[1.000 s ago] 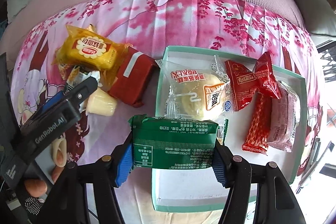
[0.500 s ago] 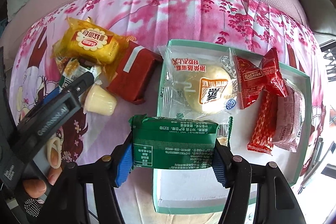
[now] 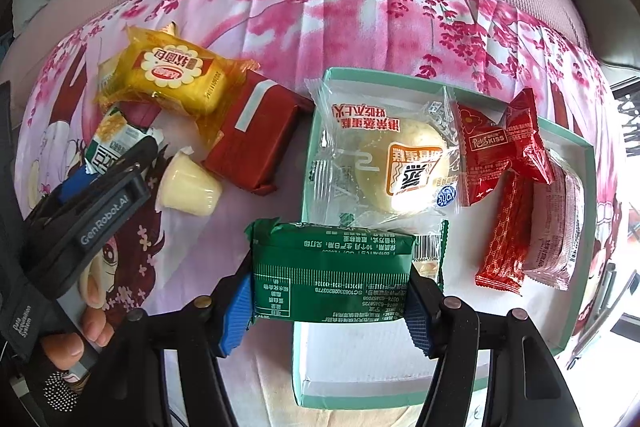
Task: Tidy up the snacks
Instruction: 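Lift both packets and carry them toward the teal-rimmed tray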
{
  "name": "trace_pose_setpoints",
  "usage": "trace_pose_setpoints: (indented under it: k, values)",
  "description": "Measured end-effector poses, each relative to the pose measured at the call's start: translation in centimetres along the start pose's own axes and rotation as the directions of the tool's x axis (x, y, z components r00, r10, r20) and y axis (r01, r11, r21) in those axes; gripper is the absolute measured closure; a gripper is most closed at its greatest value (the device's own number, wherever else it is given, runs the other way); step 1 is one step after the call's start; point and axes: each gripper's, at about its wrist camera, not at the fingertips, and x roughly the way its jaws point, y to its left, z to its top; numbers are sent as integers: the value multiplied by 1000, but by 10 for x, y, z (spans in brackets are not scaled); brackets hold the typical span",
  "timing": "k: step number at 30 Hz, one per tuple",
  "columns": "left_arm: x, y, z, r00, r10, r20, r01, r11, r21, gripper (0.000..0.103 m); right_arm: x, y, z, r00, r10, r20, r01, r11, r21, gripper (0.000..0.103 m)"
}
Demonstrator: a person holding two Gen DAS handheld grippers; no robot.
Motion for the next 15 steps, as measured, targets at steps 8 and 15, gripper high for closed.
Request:
trace_pose_setpoints:
  k: [8,15]
  values:
    - [4,-2,-2,1000,20,17,-20,1000,1,25,3,-2,0,1000,-5,-7,5,1000,9,36]
    - [-3,-4,-6,999,4,33,-4,1000,-5,37,5,-3,0,1000,-10,-10,10,1000,23,36]
